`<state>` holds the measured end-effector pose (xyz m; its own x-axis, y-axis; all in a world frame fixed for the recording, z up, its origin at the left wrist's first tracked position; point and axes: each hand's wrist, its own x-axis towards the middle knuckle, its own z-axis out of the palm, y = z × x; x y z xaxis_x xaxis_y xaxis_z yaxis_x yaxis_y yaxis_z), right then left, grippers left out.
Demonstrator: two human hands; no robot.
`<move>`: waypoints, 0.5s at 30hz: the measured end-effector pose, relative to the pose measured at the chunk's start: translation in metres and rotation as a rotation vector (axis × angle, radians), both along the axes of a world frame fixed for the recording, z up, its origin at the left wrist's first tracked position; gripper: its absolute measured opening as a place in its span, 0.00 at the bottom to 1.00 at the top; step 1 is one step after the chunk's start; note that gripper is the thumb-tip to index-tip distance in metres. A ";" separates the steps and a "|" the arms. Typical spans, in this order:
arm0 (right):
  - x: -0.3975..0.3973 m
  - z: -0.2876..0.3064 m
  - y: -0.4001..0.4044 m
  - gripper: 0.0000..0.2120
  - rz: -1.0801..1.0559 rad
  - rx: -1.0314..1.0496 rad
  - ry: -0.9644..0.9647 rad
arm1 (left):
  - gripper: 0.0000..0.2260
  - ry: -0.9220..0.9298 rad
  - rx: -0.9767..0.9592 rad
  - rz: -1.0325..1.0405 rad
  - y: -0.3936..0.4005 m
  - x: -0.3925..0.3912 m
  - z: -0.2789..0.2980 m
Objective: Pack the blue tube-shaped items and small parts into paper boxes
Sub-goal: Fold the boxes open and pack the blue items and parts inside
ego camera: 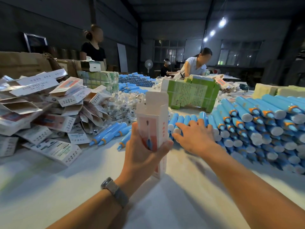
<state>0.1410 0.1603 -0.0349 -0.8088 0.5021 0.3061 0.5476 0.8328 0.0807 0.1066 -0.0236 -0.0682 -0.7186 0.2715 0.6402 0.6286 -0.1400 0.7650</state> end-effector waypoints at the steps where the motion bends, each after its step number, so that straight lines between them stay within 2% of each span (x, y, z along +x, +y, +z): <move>1: 0.001 0.002 0.001 0.20 -0.004 0.043 0.032 | 0.26 -0.011 -0.010 0.000 0.000 -0.001 0.000; 5: 0.004 0.005 0.001 0.19 0.017 0.066 0.067 | 0.29 -0.061 0.002 -0.008 -0.002 -0.003 0.000; 10: 0.007 0.007 0.000 0.19 0.060 0.027 0.022 | 0.26 -0.114 0.027 -0.040 0.001 -0.002 0.002; 13: 0.008 0.008 -0.007 0.14 0.123 0.071 0.160 | 0.24 -0.122 0.034 -0.009 0.001 -0.002 0.004; 15: 0.009 0.011 -0.010 0.13 0.128 0.011 0.215 | 0.22 -0.109 0.018 0.012 -0.001 -0.003 0.004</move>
<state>0.1496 0.1500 -0.0235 -0.7812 0.3955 0.4830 0.4435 0.8961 -0.0165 0.1036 -0.0242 -0.0645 -0.7876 0.2512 0.5627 0.5435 -0.1472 0.8264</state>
